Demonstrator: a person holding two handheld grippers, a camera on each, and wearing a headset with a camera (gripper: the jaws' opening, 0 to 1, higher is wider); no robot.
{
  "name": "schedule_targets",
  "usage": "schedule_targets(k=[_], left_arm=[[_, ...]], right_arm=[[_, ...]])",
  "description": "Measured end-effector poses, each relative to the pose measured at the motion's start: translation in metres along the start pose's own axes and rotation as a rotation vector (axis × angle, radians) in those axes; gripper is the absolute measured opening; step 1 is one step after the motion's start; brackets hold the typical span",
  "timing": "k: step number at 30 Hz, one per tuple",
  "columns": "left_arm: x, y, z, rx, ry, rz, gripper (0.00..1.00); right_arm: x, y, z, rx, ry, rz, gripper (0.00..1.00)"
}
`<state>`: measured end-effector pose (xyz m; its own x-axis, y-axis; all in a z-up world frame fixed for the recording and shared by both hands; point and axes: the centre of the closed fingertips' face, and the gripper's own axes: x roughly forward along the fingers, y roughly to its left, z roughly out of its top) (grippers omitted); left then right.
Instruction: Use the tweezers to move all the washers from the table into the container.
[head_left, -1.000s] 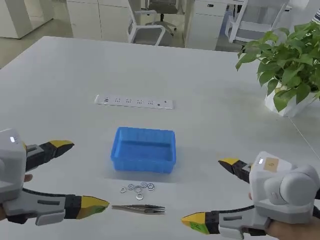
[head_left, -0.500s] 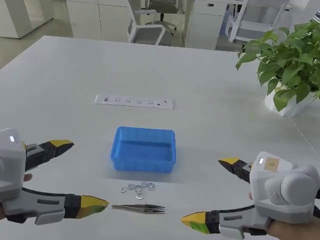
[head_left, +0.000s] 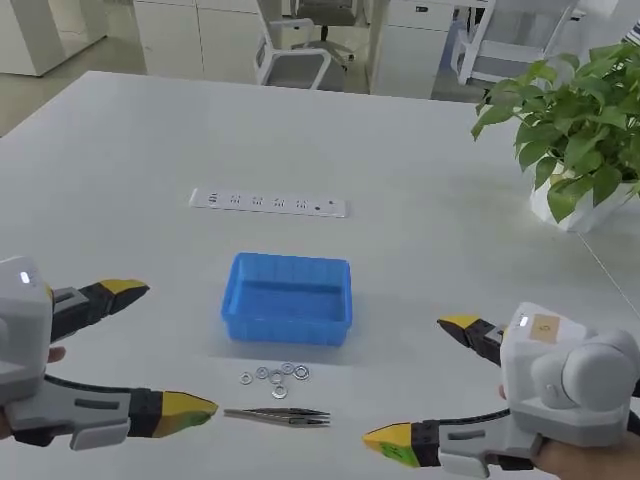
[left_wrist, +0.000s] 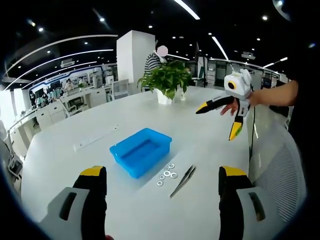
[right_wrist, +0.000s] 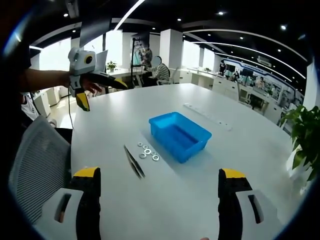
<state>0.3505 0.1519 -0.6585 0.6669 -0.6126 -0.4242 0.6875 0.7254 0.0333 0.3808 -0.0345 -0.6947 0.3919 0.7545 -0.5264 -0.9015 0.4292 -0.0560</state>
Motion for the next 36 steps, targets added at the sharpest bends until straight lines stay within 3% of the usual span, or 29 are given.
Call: schedule_targets(k=[23, 36], left_arm=[[0.004, 0.0, -0.001, 0.017, 0.015, -0.022, 0.99], [0.013, 0.002, -0.013, 0.045, 0.069, -0.063, 0.98]], right_arm=[[0.003, -0.003, -0.002, -0.029, 0.019, 0.019, 0.99], [0.012, -0.003, -0.006, -0.074, 0.053, 0.064, 0.95]])
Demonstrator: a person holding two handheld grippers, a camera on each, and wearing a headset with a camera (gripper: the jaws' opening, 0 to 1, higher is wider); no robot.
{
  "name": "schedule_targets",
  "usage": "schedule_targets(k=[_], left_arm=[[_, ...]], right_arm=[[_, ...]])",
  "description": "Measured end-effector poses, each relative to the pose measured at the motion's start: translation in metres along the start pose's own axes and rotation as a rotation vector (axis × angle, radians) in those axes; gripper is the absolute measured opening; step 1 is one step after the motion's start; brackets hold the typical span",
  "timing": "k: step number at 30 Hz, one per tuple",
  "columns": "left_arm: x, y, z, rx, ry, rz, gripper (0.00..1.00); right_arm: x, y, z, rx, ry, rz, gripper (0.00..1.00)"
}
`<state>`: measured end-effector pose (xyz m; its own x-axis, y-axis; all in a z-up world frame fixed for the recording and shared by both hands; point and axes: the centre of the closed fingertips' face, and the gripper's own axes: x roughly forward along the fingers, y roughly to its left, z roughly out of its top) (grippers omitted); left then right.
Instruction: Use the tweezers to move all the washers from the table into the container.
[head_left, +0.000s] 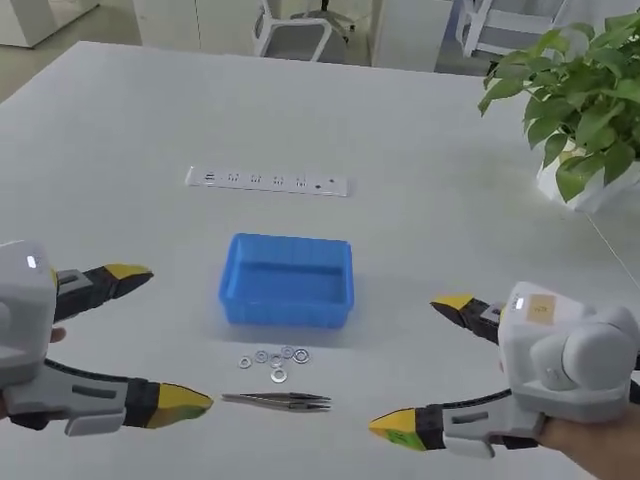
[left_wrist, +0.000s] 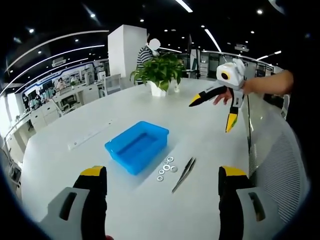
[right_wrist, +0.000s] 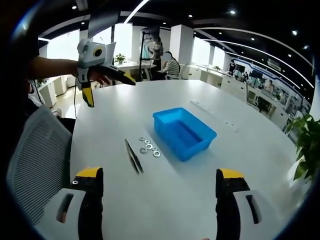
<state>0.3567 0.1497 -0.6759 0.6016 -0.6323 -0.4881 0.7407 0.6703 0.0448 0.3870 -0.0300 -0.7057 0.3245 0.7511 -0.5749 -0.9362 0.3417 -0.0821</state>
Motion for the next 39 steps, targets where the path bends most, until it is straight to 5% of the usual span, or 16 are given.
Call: schedule_targets(k=[20, 39], left_arm=[[0.021, 0.001, -0.017, 0.059, 0.07, -0.088, 0.87], [0.043, -0.014, -0.046, 0.186, 0.192, -0.24, 0.58]], right_arm=[[0.028, 0.005, 0.003, -0.089, 0.032, 0.11, 0.81], [0.061, 0.032, -0.011, -0.226, 0.136, 0.281, 0.56]])
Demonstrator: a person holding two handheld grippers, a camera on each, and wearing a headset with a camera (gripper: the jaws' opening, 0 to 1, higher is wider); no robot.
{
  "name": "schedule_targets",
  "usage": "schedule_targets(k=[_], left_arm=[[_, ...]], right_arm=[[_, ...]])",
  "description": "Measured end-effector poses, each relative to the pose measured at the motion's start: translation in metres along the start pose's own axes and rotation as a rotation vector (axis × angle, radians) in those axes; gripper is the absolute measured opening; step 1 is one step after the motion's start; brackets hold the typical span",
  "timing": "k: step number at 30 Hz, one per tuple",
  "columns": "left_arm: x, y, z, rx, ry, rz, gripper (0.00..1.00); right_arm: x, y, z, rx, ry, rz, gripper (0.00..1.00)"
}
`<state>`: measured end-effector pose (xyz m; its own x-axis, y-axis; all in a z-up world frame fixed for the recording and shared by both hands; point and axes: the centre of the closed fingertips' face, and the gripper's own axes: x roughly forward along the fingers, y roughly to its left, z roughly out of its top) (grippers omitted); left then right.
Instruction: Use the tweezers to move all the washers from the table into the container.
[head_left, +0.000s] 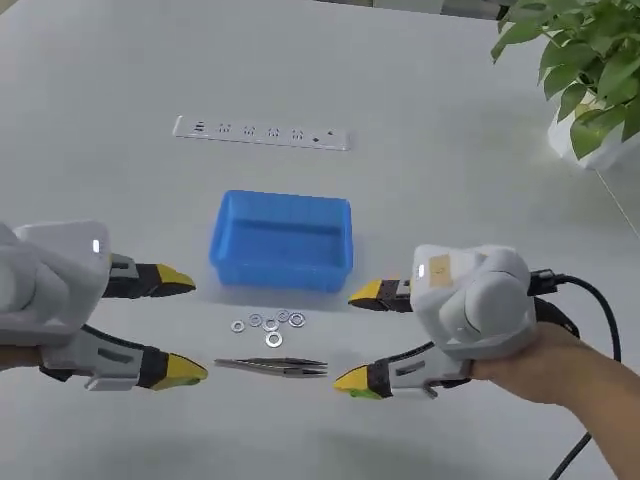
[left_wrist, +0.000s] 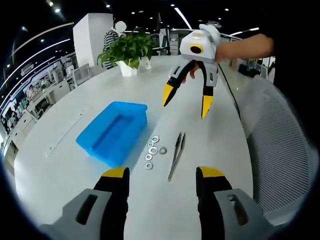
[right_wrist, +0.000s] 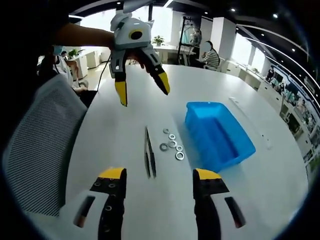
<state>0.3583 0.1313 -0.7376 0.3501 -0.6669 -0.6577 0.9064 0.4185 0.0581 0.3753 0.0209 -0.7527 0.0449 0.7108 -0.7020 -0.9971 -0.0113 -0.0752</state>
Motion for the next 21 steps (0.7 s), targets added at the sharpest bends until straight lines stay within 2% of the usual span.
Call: schedule_targets(k=[2, 9, 17, 21], left_arm=[[0.005, -0.002, -0.002, 0.007, 0.013, -0.017, 0.57], [0.021, -0.01, -0.009, 0.064, 0.063, -0.081, 0.51], [0.032, -0.01, -0.018, 0.108, 0.109, -0.099, 0.38], [0.036, -0.012, -0.021, 0.13, 0.127, -0.115, 0.32]], right_arm=[[0.005, 0.001, 0.0, -0.036, 0.011, 0.018, 0.53], [0.018, 0.009, -0.004, -0.08, 0.056, 0.071, 0.43], [0.034, 0.014, -0.01, -0.135, 0.104, 0.103, 0.33], [0.04, 0.014, -0.009, -0.139, 0.103, 0.115, 0.3]])
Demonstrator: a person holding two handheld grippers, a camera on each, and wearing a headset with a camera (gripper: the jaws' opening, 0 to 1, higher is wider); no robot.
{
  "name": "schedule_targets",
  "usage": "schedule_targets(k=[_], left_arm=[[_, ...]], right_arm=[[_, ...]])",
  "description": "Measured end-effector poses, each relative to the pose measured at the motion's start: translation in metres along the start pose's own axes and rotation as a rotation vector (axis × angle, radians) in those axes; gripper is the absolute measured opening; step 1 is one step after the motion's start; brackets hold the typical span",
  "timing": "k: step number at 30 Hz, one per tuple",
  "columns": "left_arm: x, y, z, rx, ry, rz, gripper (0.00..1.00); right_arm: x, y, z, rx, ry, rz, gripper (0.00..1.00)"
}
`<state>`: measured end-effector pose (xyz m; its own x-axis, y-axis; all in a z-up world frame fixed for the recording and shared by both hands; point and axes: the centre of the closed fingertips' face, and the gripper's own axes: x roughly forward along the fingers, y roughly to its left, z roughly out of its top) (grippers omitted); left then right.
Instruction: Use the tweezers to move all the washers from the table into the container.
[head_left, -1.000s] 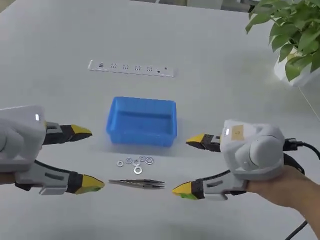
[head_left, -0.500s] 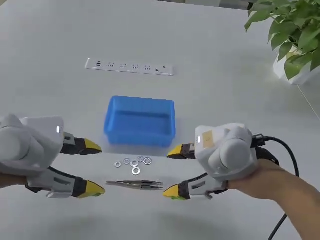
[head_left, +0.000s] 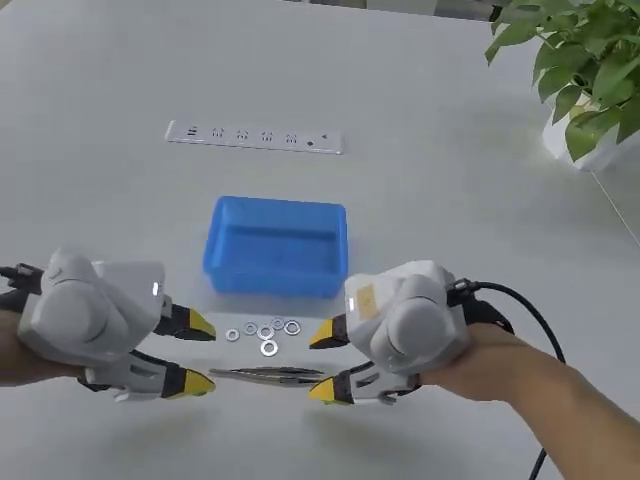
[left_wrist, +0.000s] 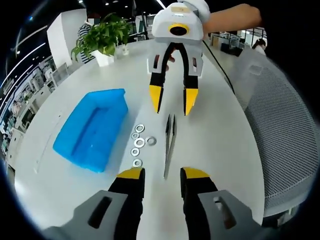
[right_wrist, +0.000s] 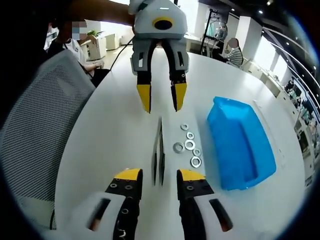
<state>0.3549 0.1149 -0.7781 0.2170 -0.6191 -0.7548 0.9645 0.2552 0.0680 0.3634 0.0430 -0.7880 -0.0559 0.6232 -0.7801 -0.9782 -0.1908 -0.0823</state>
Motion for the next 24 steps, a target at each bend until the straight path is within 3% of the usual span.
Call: schedule_targets(k=[11, 21, 24], left_arm=[[0.013, 0.002, -0.007, 0.04, 0.028, -0.052, 0.2], [0.025, 0.002, -0.018, 0.075, 0.068, -0.087, 0.09], [0.026, 0.002, -0.014, 0.07, 0.057, -0.089, 0.07]], right_arm=[[0.018, 0.003, 0.002, -0.017, 0.02, 0.054, 0.19], [0.021, 0.003, -0.002, -0.015, 0.032, 0.055, 0.15], [0.021, 0.003, -0.003, -0.017, 0.036, 0.052, 0.14]])
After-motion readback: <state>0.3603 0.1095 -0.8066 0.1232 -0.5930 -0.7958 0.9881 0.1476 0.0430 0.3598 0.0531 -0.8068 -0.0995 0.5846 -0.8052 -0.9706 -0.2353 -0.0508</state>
